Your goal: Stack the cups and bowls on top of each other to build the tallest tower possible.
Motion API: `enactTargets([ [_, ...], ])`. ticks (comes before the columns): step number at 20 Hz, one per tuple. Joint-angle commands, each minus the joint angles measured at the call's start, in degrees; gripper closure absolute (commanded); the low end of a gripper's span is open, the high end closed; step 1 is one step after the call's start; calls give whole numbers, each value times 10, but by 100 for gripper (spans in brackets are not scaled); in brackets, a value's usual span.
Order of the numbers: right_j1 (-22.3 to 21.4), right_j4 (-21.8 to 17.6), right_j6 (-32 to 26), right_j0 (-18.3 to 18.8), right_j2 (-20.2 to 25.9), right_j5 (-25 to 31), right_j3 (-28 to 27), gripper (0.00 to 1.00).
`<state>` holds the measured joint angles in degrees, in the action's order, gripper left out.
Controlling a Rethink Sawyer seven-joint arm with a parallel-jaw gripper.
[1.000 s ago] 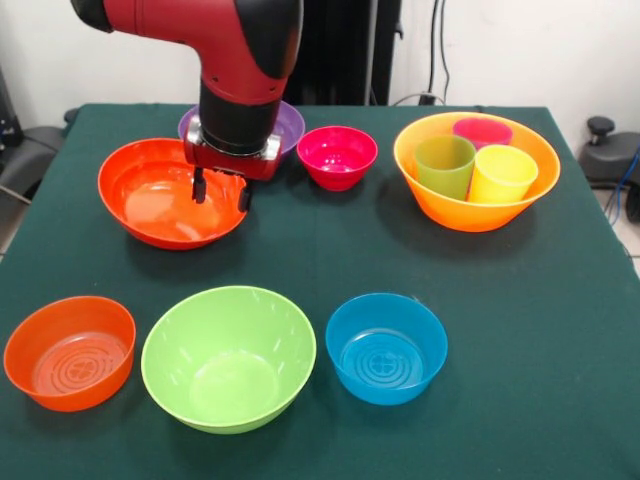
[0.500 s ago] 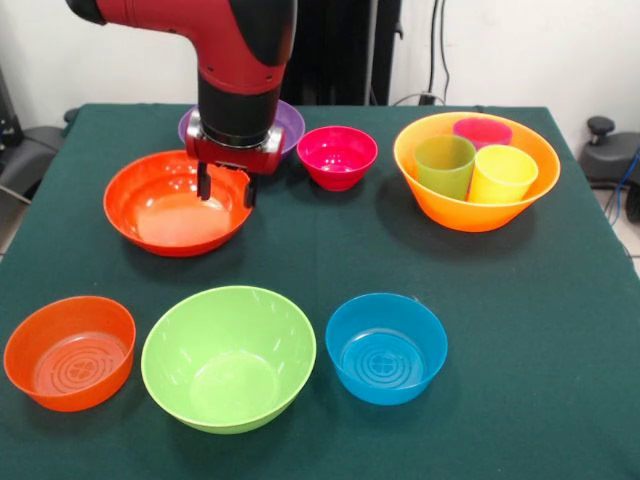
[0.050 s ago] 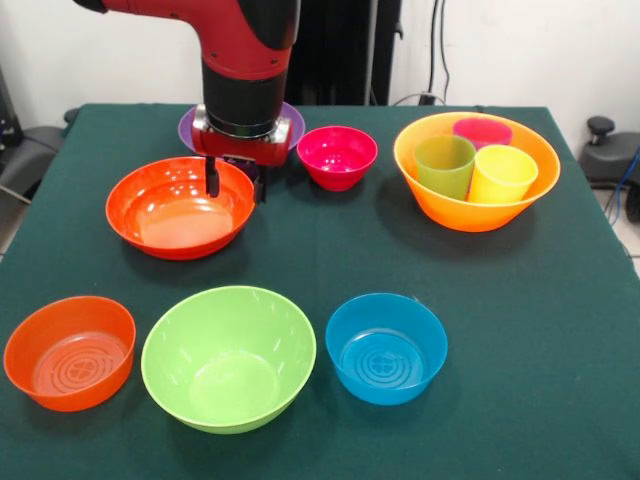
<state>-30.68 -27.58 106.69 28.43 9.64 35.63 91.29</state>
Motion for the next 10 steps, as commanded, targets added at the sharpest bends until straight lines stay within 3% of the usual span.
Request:
enactTargets([
  [1,-3,-8,-85,11,79,11,26,0],
  [10,18,-28,-58,-1,72,-5,-4,0],
])
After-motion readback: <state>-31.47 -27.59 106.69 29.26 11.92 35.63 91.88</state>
